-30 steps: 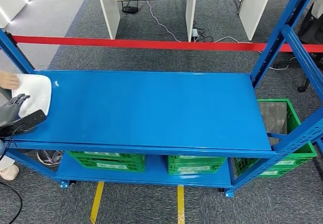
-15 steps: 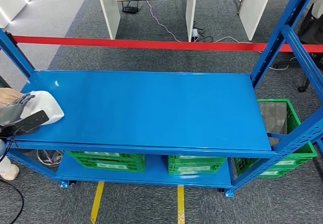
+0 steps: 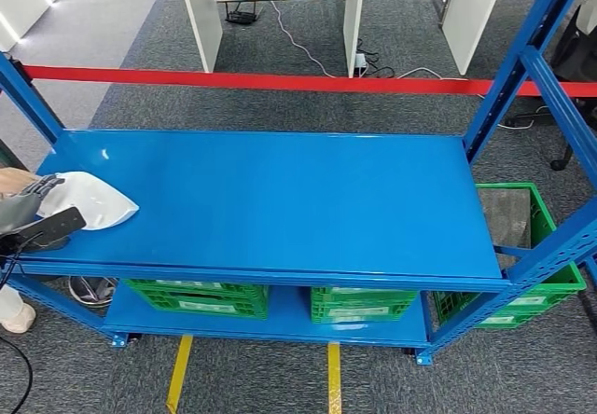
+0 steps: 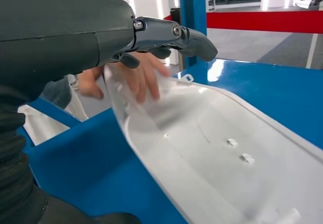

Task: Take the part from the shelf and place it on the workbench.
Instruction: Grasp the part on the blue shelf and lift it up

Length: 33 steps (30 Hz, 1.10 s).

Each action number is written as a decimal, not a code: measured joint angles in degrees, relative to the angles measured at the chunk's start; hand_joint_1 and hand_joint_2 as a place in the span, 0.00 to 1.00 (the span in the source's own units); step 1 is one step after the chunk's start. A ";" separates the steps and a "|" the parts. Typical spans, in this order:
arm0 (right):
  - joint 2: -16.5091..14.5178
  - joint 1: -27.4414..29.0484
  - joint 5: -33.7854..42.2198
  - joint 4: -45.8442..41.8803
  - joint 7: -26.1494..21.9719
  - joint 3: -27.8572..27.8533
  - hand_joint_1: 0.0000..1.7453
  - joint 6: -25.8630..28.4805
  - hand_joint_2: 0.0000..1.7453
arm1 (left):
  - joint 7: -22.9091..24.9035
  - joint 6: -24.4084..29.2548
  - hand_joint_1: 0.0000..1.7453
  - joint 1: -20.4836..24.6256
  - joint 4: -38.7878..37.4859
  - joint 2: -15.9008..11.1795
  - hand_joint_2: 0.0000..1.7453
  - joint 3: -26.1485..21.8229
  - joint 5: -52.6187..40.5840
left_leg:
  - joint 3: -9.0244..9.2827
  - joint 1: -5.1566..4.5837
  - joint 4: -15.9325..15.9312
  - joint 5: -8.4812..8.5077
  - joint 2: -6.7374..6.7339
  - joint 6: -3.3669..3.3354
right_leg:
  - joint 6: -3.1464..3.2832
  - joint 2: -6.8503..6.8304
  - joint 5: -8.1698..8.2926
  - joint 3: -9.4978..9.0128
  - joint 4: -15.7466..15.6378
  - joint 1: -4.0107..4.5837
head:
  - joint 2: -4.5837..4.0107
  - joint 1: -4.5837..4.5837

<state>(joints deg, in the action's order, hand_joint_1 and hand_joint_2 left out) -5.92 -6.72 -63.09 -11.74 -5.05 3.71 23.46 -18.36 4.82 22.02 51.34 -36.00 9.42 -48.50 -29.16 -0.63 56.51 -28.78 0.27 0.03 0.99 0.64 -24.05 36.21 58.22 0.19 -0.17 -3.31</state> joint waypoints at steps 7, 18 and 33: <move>0.00 0.00 -0.25 0.00 -0.04 -0.03 0.00 0.01 0.00 | 0.17 -0.68 0.00 -0.41 1.08 -0.49 1.00 0.39 0.59 | 0.00 0.00 0.00 0.00 0.00 0.00 | 0.00 0.00 0.00 0.00 0.00 0.00 | 0.00 0.00; 0.00 -0.01 -0.30 0.00 -0.09 -0.40 0.00 0.01 0.00 | 0.21 -0.76 0.00 -1.05 1.91 -0.58 1.00 0.60 1.05 | 0.00 0.00 0.00 0.00 0.00 0.00 | 0.01 0.00 -0.01 0.00 0.00 0.00 | 0.00 0.00; 0.00 0.00 -0.45 0.00 -0.22 -0.45 0.00 -0.02 0.00 | 1.34 0.56 0.00 -0.76 0.56 -3.99 1.00 0.46 -0.33 | -0.01 0.01 -0.01 -0.01 0.00 0.01 | 0.02 0.00 -0.02 0.01 0.00 0.01 | 0.00 0.00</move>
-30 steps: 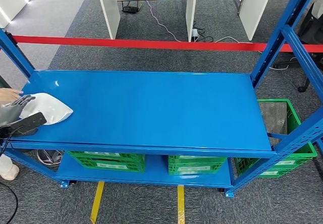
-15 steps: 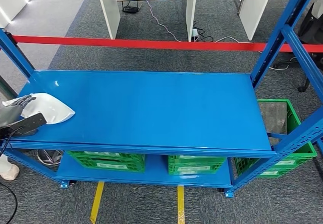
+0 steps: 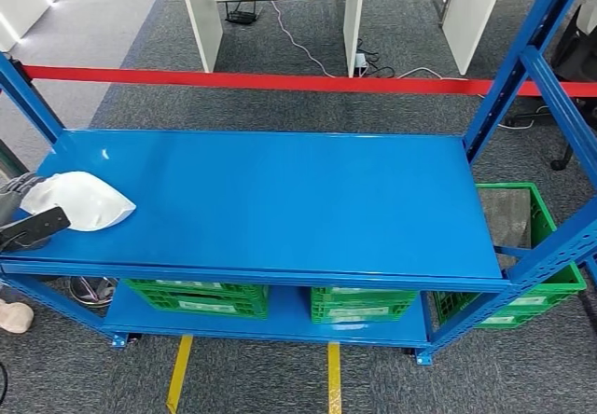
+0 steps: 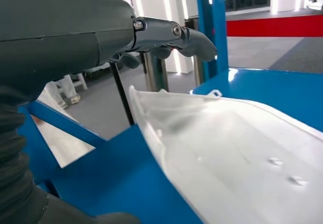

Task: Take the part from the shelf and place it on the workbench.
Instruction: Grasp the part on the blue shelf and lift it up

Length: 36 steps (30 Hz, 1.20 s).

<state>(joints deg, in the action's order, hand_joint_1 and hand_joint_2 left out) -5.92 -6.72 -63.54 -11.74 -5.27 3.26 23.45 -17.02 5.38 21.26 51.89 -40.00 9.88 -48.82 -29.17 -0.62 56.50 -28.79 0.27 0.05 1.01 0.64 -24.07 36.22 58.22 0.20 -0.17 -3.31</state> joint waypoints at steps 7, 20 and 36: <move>0.00 0.00 -0.20 -0.01 -0.05 0.00 0.00 0.01 0.00 | 0.79 0.91 0.00 0.69 -1.27 -0.93 1.00 0.01 -2.00 | 0.00 0.00 0.00 0.00 0.00 0.00 | 0.00 0.00 0.00 0.00 0.00 0.00 | 0.00 -0.01; 0.00 -0.01 -0.36 0.00 -0.42 0.00 0.00 0.01 0.00 | 0.85 1.33 0.00 0.98 -2.81 -1.01 1.00 0.18 -2.78 | 0.00 0.00 0.00 0.00 0.00 0.00 | 0.00 0.01 0.00 0.01 0.00 0.00 | 0.00 -0.01; 0.00 -0.17 -0.97 -0.12 -0.80 0.00 0.00 -0.05 0.00 | 0.39 2.70 0.00 2.90 -5.86 -0.05 1.00 0.58 -3.93 | 0.03 0.00 0.01 0.00 0.00 0.00 | 0.00 0.00 0.00 0.02 0.00 0.00 | 0.00 0.01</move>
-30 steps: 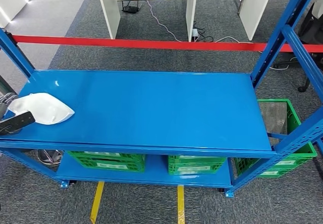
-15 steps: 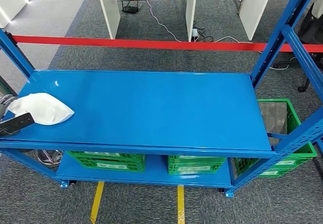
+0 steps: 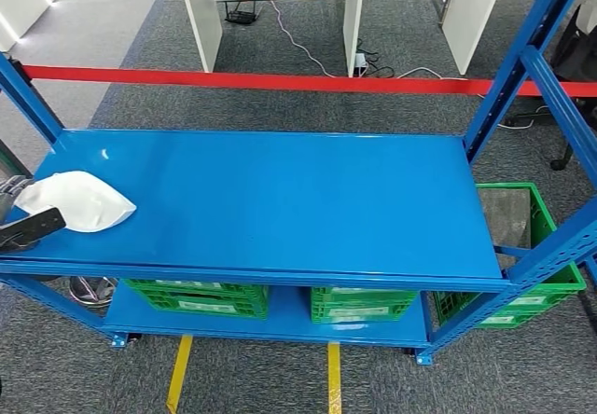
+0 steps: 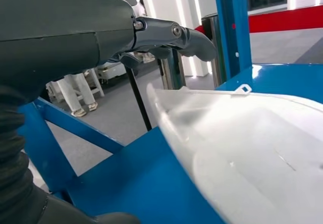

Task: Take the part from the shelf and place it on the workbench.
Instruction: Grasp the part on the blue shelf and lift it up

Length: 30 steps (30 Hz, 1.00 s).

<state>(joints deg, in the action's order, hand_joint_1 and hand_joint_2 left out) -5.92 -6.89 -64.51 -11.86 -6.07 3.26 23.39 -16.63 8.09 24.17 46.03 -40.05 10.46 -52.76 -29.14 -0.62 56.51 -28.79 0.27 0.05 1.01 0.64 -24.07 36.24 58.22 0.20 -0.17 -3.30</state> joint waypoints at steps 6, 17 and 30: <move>0.00 -0.04 -0.07 -0.10 0.00 0.00 0.00 -0.11 0.00 | -0.05 1.75 0.00 1.78 -1.95 0.89 1.00 0.83 -1.39 | 0.02 0.00 0.00 0.00 0.00 0.00 | 0.00 0.01 0.00 0.00 0.00 0.00 | 0.00 -0.01; 0.00 -0.08 -0.39 -0.27 0.03 0.00 0.00 -0.27 0.00 | -0.06 3.78 0.00 3.44 -4.77 2.02 1.00 2.06 -2.93 | 0.07 0.00 0.00 0.00 0.00 0.00 | 0.00 0.01 0.00 0.02 0.00 0.00 | 0.00 0.00; 0.00 -0.05 -0.46 -0.27 0.02 0.00 0.00 -0.25 0.00 | -0.07 4.00 0.00 4.12 -6.48 3.12 1.00 2.55 -3.00 | 0.06 0.00 0.00 0.00 0.00 0.00 | 0.00 0.02 0.00 0.02 0.00 0.00 | 0.00 -0.01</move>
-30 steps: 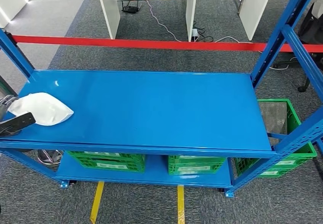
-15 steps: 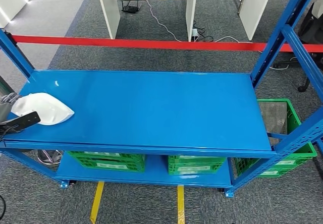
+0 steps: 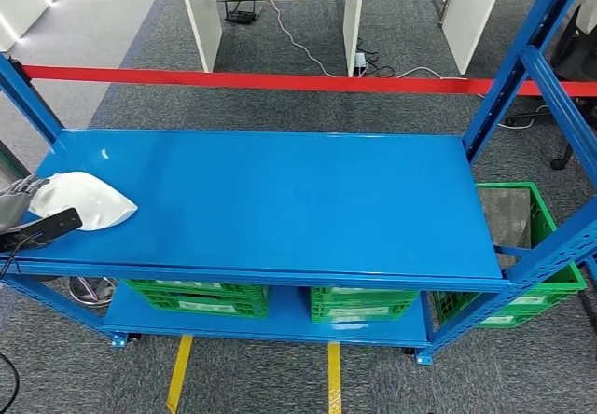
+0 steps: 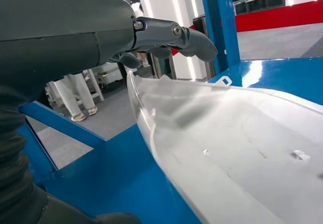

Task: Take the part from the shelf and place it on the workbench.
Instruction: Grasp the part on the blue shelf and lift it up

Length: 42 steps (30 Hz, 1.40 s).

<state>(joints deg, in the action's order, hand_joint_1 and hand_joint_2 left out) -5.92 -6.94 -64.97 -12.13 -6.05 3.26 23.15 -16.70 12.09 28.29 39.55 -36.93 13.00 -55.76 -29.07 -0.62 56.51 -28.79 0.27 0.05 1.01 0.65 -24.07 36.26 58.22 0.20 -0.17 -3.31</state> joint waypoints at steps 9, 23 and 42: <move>0.00 0.01 -0.38 0.00 -0.04 0.00 0.00 0.04 0.00 | 0.00 0.09 0.53 0.74 -0.92 0.05 1.00 0.02 -0.17 | 0.00 0.00 0.00 0.00 0.00 0.00 | 0.00 0.00 0.00 0.00 0.00 0.00 | 0.00 0.00; 0.00 0.00 -0.39 0.00 -0.04 0.00 0.00 0.04 0.00 | 0.00 0.47 0.99 1.99 -2.68 0.34 1.00 0.35 -0.78 | 0.00 0.00 0.00 0.00 0.00 0.00 | 0.00 0.00 0.00 0.00 0.00 0.00 | 0.00 0.00; 0.00 0.04 0.00 0.00 -0.81 0.00 0.00 0.34 0.00 | -0.38 0.37 1.00 3.44 -3.49 0.72 1.00 0.87 -0.36 | -0.07 0.00 -0.01 -0.03 -0.01 0.01 | 0.00 0.03 0.00 -0.02 0.00 0.00 | 0.00 -0.01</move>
<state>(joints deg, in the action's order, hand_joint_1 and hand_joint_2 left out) -5.92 -6.90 -64.97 -12.13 -6.86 3.26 23.49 -17.08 12.46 31.73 36.06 -36.21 13.87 -56.11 -29.14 -0.63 56.51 -28.82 0.27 0.06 1.01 0.68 -24.07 36.23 58.22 0.20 -0.17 -3.31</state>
